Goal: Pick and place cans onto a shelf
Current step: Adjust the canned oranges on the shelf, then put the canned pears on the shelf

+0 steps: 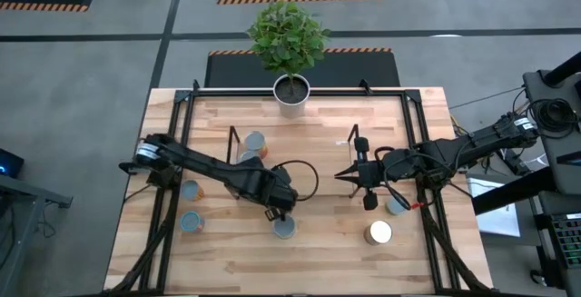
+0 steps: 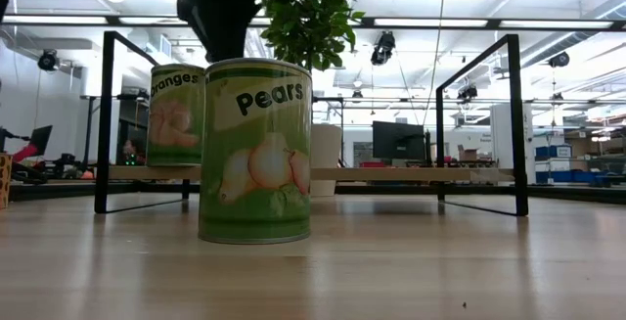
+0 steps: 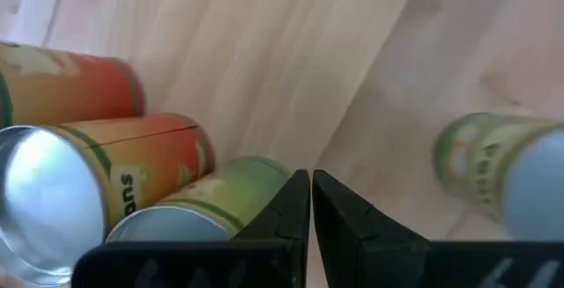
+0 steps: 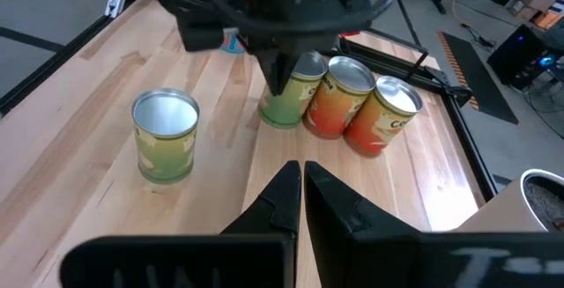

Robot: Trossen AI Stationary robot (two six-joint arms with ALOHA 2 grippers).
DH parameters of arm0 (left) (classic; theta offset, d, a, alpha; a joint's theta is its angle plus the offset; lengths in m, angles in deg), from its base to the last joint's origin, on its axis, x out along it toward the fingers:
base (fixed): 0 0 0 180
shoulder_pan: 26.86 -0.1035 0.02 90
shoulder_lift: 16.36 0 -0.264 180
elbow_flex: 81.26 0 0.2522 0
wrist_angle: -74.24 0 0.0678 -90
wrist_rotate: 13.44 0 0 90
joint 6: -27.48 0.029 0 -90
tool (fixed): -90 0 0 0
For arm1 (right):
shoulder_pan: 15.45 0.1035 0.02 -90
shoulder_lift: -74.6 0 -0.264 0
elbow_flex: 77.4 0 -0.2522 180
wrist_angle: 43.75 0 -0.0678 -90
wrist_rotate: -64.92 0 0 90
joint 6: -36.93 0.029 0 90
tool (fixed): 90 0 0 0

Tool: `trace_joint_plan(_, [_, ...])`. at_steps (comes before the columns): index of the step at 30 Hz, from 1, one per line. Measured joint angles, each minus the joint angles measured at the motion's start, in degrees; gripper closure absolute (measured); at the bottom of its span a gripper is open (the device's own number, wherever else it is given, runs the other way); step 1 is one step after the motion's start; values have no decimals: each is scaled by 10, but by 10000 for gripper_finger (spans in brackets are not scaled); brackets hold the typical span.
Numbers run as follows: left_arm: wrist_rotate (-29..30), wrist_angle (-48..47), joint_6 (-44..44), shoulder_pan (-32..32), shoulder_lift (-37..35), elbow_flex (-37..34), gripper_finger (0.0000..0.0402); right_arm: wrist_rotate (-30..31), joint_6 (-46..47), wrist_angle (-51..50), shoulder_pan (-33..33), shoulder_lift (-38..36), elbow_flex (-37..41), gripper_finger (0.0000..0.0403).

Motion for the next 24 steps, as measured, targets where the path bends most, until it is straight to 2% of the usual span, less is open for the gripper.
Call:
trace_joint_plan(11, [21,-47,-39,-1,16,0,402,0,0,-1,0,0,0,394])
trace_joint_plan(20, [23,-47,-43,0,13,3,402,0,0,-1,0,0,0,394])
trace_joint_plan(24, [65,-42,-1,16,11,40,402,0,0,-1,0,0,0,394])
